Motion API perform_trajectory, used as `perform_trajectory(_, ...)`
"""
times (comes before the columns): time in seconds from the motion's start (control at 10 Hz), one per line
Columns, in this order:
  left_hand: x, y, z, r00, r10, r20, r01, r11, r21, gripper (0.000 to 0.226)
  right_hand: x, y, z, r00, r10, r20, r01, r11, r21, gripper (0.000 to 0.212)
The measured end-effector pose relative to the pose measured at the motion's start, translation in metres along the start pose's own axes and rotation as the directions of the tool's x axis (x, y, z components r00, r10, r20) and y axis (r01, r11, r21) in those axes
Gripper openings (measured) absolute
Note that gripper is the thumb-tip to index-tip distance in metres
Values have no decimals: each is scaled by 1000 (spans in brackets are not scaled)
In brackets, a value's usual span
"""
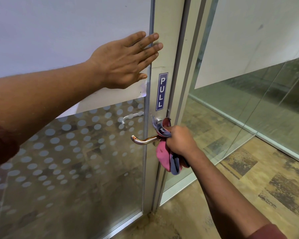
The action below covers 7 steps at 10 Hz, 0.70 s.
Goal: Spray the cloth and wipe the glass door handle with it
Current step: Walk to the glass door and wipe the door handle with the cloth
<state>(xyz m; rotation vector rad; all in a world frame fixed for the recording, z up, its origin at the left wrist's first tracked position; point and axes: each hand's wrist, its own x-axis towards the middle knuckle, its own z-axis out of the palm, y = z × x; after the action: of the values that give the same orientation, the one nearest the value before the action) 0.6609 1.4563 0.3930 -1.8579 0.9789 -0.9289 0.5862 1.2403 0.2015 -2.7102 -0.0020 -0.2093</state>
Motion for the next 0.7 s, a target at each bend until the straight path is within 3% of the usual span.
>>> perform_trajectory(0.2, 0, 1, 0, 1000, 4, 0, -4, 1000, 26, 75, -8, -4, 4, 999, -10, -42, 12, 999, 33, 38)
perform_trajectory(0.7, -2, 1, -4, 1000, -7, 28, 6, 999, 42, 74, -28, -29, 23, 993, -26, -111, 31, 999, 39, 36)
